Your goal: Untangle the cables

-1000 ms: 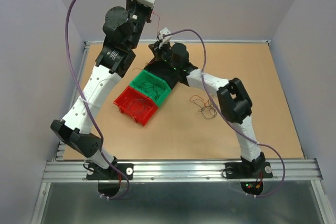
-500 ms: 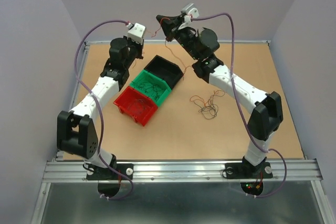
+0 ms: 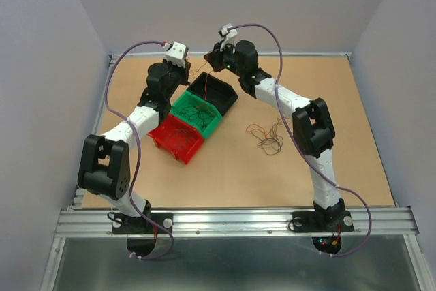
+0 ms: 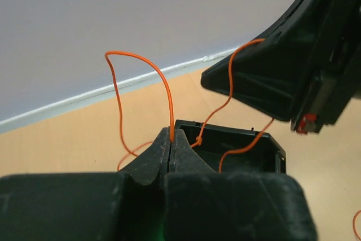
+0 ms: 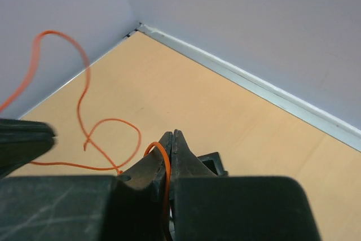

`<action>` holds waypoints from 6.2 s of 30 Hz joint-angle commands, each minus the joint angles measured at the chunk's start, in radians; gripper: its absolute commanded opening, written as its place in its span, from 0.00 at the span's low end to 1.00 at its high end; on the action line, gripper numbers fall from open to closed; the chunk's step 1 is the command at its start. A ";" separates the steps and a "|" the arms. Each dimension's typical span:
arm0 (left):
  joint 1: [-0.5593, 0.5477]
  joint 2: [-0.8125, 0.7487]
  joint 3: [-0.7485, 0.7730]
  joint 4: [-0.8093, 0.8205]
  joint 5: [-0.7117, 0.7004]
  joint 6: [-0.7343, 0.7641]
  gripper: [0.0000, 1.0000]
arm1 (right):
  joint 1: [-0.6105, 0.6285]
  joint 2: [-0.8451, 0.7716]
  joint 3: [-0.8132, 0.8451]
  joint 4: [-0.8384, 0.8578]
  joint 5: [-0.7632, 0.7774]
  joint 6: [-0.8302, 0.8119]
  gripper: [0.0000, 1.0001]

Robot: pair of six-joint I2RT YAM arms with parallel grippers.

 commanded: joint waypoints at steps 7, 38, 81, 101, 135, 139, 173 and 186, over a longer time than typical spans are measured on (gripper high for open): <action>0.005 -0.142 -0.133 0.239 -0.042 -0.045 0.00 | -0.073 -0.021 0.115 -0.026 -0.112 0.151 0.00; 0.012 0.297 0.225 -0.111 0.333 -0.130 0.00 | -0.078 0.007 0.019 0.010 -0.145 0.214 0.01; -0.096 0.501 0.502 -0.520 -0.007 0.114 0.00 | 0.036 -0.338 -0.351 -0.504 0.453 0.319 0.77; -0.288 0.396 0.481 -0.766 -0.068 0.370 0.04 | 0.036 -0.788 -0.984 -0.250 0.593 0.647 0.78; -0.123 0.106 0.213 -0.511 0.184 0.291 0.61 | 0.040 -0.674 -0.876 -0.372 0.558 0.514 0.82; -0.124 0.093 0.200 -0.490 0.148 0.285 0.65 | 0.042 -0.647 -0.778 -0.490 0.443 0.368 0.86; -0.167 -0.067 -0.030 -0.389 0.725 0.496 0.67 | 0.189 -0.889 -0.753 -0.619 0.290 0.118 0.00; -0.169 -0.150 -0.100 -0.316 0.739 0.487 0.86 | 0.189 -0.848 -0.753 -0.593 0.194 0.112 0.01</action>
